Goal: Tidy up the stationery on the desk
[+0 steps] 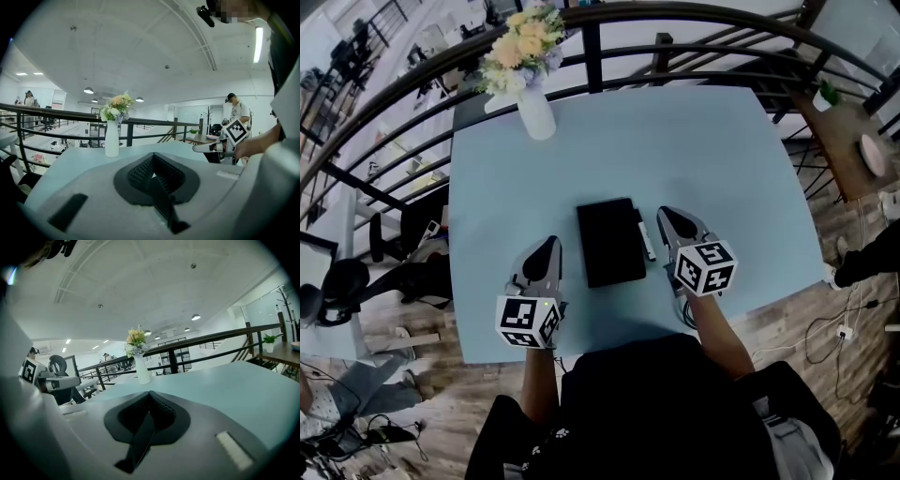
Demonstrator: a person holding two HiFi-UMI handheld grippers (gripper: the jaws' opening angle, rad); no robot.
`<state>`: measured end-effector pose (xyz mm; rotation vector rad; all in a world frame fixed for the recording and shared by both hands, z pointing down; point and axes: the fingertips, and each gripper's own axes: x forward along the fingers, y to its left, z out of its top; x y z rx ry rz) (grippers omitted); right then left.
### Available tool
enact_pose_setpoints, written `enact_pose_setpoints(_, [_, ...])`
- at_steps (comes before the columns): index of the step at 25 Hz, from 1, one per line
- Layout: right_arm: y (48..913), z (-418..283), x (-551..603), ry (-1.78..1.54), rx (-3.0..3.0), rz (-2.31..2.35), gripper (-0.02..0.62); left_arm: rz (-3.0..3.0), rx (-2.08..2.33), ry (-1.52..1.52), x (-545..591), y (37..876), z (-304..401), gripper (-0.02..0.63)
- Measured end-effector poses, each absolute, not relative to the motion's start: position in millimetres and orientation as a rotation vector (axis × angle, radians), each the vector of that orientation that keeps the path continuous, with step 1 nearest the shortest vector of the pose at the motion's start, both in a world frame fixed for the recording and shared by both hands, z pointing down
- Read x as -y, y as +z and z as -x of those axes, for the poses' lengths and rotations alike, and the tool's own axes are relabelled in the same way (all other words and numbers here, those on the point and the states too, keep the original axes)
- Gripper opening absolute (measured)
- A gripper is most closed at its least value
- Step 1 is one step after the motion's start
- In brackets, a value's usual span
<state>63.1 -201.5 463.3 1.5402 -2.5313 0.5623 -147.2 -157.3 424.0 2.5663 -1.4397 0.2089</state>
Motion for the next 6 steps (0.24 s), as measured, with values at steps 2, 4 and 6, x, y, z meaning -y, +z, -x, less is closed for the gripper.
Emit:
enact_pose_setpoints(2, [463.7, -61.2, 202.4, 0.564, 2.536, -1.535, 0.008, -2.563, 1.442, 0.21, 157.9, 425.1, 148.4, -0.008])
enact_pose_setpoints(4, [464.0, -57.8, 204.0, 0.564, 2.541, -1.531, 0.008, -2.56, 1.443, 0.212, 159.3, 426.7, 151.2, -0.008])
enact_pose_setpoints(6, [464.3, -53.9, 205.6, 0.563, 2.546, -1.529, 0.008, -2.558, 1.444, 0.214, 160.8, 428.3, 154.5, -0.008])
